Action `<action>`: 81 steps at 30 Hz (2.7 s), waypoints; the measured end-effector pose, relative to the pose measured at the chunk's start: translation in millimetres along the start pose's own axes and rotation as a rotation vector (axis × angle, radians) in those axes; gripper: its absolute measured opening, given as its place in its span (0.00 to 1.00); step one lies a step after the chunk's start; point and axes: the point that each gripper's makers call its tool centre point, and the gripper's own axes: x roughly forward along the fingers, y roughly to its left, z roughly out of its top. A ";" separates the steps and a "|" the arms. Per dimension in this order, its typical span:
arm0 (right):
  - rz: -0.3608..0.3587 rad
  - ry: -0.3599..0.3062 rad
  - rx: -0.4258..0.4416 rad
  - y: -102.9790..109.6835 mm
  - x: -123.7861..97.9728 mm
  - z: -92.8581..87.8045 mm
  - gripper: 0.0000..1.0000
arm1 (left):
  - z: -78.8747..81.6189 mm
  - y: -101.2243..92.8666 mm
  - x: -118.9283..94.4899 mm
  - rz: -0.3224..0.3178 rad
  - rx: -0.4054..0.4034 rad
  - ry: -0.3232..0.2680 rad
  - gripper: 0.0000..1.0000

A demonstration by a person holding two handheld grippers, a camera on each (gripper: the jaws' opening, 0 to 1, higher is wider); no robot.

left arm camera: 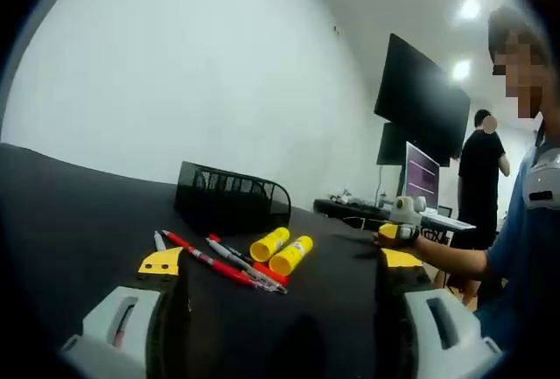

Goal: Pick up pens and glue sticks and place them into the holder.

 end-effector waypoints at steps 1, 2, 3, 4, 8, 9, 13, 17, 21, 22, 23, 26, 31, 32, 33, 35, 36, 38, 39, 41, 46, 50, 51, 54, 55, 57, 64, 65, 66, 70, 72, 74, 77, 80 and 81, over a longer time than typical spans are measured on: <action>0.002 0.001 0.003 -0.2 0.0 0.1 0.79 | -0.1 0.3 0.0 0.001 0.001 0.000 0.87; 0.000 -0.001 0.002 -1.6 -0.2 0.4 0.80 | -0.1 0.6 -0.1 0.002 0.000 0.001 0.87; -0.001 -0.001 0.001 -3.1 -0.3 0.3 0.79 | 0.1 0.0 0.0 0.003 0.001 -0.001 0.88; 0.000 0.000 0.003 -2.7 -0.1 0.2 0.79 | 0.2 -1.0 0.2 0.004 0.001 -0.003 0.88; 0.002 0.000 0.002 -2.0 0.3 -0.3 0.79 | 0.5 -2.1 0.0 0.005 0.000 -0.006 0.88; 0.003 0.001 0.002 -1.4 0.4 -0.4 0.79 | 0.4 -2.1 -0.1 0.006 0.001 -0.006 0.88; 0.002 0.000 -0.001 -3.2 0.6 -0.6 0.79 | 0.5 -2.2 -0.2 0.007 -0.001 -0.008 0.88; 0.006 -0.003 0.001 -3.0 0.5 -0.3 0.79 | 0.3 -2.6 0.1 0.010 0.000 -0.008 0.87; 0.005 -0.009 0.000 -4.1 0.1 0.4 0.78 | 2.6 7.2 1.2 0.093 0.004 -0.013 0.81; 0.005 -0.011 0.002 -4.8 0.1 0.8 0.78 | 4.0 9.4 1.8 0.119 0.007 -0.016 0.79; 0.006 -0.011 0.005 -5.6 0.2 0.9 0.77 | 6.0 10.1 2.7 0.145 -0.006 -0.016 0.77; 0.011 -0.014 0.004 -5.6 -0.4 1.3 0.74 | 9.2 16.3 2.8 0.228 -0.002 -0.008 0.76; 0.013 -0.022 -0.002 -4.9 -1.5 2.5 0.74 | 9.9 15.9 1.7 0.250 0.022 -0.006 0.76; 0.015 -0.023 -0.003 -3.4 -1.8 2.6 0.73 | 10.7 16.2 1.4 0.256 0.020 -0.007 0.76; 0.016 -0.024 -0.004 -2.2 -2.1 2.7 0.73 | 11.5 16.2 0.9 0.263 0.024 -0.005 0.76; 0.018 -0.025 -0.009 1.1 -2.6 2.5 0.73 | 13.0 18.3 -0.5 0.286 0.022 0.001 0.76; 0.018 -0.025 -0.014 2.6 -2.8 2.3 0.73 | 14.3 18.6 -1.0 0.294 0.021 -0.002 0.75; 0.020 -0.023 -0.021 5.8 -2.6 1.5 0.73 | 15.9 21.6 -3.5 0.332 0.005 0.003 0.72; 0.020 -0.018 -0.025 7.1 -2.3 0.4 0.73 | 16.4 22.9 -4.5 0.350 -0.004 0.003 0.70; 0.018 -0.010 -0.036 9.3 -1.9 -1.4 0.73 | 16.8 26.0 -5.7 0.383 -0.011 0.005 0.69; 0.026 -0.034 -0.065 11.3 -4.9 1.4 0.73 | 16.9 36.9 -5.5 0.469 -0.002 0.009 0.61; 0.000 -0.076 -0.043 4.1 -8.3 9.0 0.77 | 25.1 50.1 -6.4 0.534 -0.032 -0.022 0.52; -0.003 -0.076 -0.038 3.1 -8.4 9.3 0.78 | 27.8 53.9 -7.2 0.559 -0.021 -0.025 0.49; 0.008 -0.071 -0.017 3.5 -8.2 8.4 0.77 | 31.2 56.0 -2.8 0.570 -0.011 -0.012 0.42; 0.009 -0.073 -0.018 3.8 -8.2 8.6 0.77 | 31.1 56.3 -0.9 0.566 -0.009 -0.005 0.42; 0.011 -0.076 -0.021 4.0 -8.4 9.1 0.77 | 31.0 55.8 1.9 0.554 -0.019 -0.003 0.42; 0.018 -0.047 -0.024 4.1 -7.2 4.2 0.74 | 22.3 64.3 9.6 0.545 -0.011 0.089 0.43; 0.021 -0.044 -0.025 4.4 -6.9 3.8 0.73 | 19.3 64.3 11.1 0.538 -0.005 0.125 0.44; 0.023 -0.041 -0.024 4.4 -6.5 3.3 0.73 | 18.0 65.9 12.2 0.543 0.007 0.154 0.44; 0.038 -0.027 -0.022 7.3 -5.6 1.3 0.72 | 20.0 71.6 18.0 0.556 0.027 0.192 0.43; 0.038 -0.022 -0.028 7.7 -5.4 0.3 0.71 | 16.7 75.8 19.5 0.569 0.034 0.227 0.40; 0.034 -0.022 -0.031 7.3 -5.5 0.3 0.71 | 11.6 79.0 22.3 0.570 0.038 0.267 0.39; 0.028 -0.030 -0.022 5.6 -6.7 1.9 0.71 | 8.9 80.8 27.5 0.524 0.011 0.295 0.38; 0.032 -0.050 -0.001 4.7 -8.2 5.6 0.70 | 9.4 94.6 27.5 0.523 -0.009 0.334 0.38; 0.034 -0.053 0.004 4.7 -8.3 6.1 0.70 | 9.1 96.9 27.0 0.520 -0.026 0.345 0.38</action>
